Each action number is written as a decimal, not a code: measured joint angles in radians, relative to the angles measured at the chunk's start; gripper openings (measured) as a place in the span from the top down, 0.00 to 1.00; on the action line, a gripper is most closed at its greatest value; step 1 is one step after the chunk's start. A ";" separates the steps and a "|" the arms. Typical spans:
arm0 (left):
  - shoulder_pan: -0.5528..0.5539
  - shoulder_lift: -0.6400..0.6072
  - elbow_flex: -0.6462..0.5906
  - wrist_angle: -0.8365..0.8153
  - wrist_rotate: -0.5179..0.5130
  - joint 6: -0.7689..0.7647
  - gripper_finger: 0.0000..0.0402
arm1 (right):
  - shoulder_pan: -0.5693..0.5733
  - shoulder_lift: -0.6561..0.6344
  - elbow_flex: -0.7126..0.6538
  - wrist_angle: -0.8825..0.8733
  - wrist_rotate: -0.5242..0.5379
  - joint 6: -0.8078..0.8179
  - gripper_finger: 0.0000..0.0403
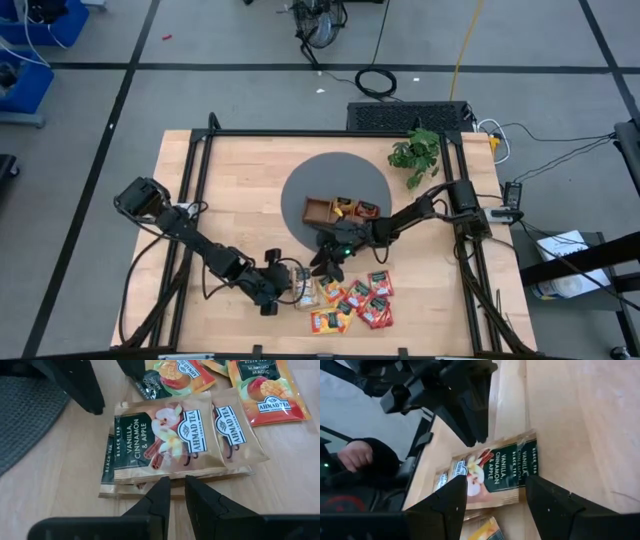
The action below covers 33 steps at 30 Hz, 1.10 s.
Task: Pick & Place Tea
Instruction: Put the brown tea packet into the left section of the wooden organizer
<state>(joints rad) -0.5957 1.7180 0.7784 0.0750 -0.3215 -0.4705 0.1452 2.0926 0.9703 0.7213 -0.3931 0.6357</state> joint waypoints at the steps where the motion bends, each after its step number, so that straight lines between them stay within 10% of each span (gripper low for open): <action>1: 0.000 0.000 0.000 0.000 -0.003 0.006 0.84 | 0.004 0.000 0.001 -0.016 0.000 -0.003 0.54; 33: 0.001 0.000 0.000 0.011 -0.046 0.048 0.84 | 0.001 -0.006 0.209 -0.515 0.025 -0.300 0.57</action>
<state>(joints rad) -0.5949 1.7180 0.7784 0.0855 -0.3679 -0.4229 0.1461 2.0861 1.1790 0.2067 -0.3683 0.3353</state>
